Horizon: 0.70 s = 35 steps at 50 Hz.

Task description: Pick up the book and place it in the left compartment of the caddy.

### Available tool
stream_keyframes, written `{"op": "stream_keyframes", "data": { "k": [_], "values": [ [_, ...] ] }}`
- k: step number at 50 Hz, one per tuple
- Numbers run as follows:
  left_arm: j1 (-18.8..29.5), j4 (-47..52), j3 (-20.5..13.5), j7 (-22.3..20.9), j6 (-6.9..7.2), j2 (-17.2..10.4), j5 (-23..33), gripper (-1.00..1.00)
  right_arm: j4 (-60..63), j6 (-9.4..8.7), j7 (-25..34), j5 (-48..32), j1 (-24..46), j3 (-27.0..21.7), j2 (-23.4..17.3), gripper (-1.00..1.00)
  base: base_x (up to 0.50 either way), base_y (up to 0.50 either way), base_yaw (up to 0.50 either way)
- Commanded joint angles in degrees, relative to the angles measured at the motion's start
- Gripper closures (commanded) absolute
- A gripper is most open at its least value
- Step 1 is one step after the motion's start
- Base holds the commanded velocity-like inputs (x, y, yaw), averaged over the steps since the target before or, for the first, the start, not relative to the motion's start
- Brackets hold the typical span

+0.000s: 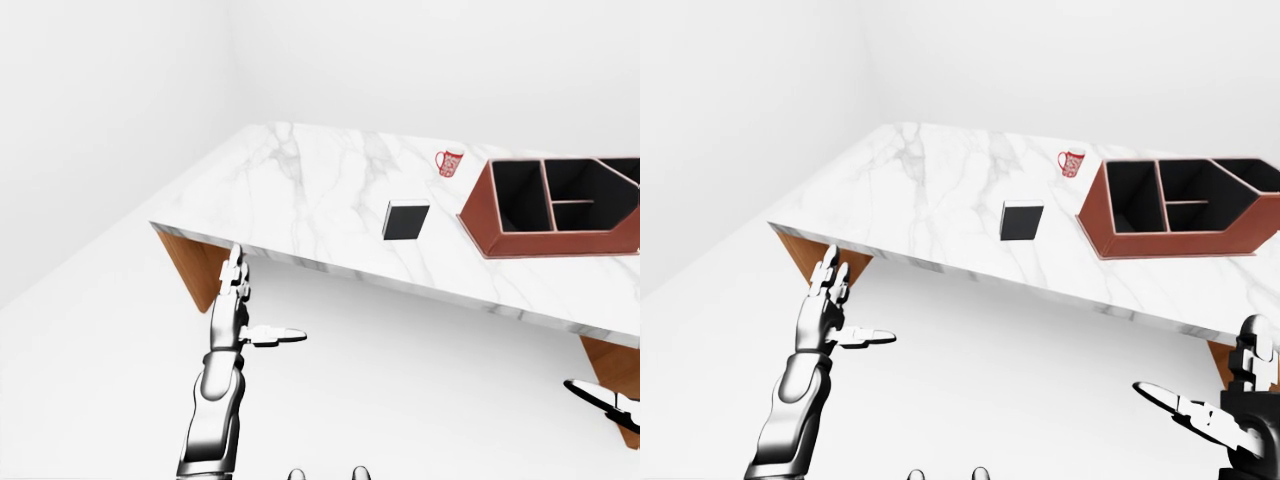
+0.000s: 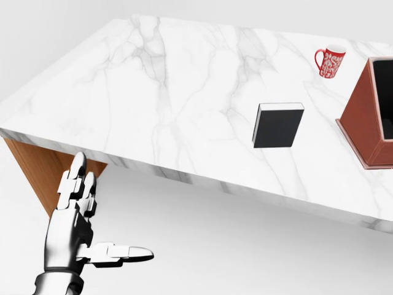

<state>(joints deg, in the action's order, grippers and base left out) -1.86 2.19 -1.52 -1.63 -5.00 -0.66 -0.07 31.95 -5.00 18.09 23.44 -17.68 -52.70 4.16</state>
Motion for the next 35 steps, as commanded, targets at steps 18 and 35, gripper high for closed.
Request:
{"op": "stream_keyframes", "data": {
  "k": [18, 35],
  "values": [
    [-1.92, 4.51, 0.66, 0.13, 1.82, 0.26, 0.31, -1.00, 1.17, 0.00, -0.13, 0.03, -0.14, -0.38, 0.33, -1.00, 0.00, 0.00, 0.14],
    [-2.87, 6.90, 0.93, 0.14, 3.33, 0.37, 0.60, -1.00, 0.59, 0.00, -0.39, -0.02, -0.06, -0.43, 0.51, -1.00, 0.00, 0.00, 0.01]
  ]
}}
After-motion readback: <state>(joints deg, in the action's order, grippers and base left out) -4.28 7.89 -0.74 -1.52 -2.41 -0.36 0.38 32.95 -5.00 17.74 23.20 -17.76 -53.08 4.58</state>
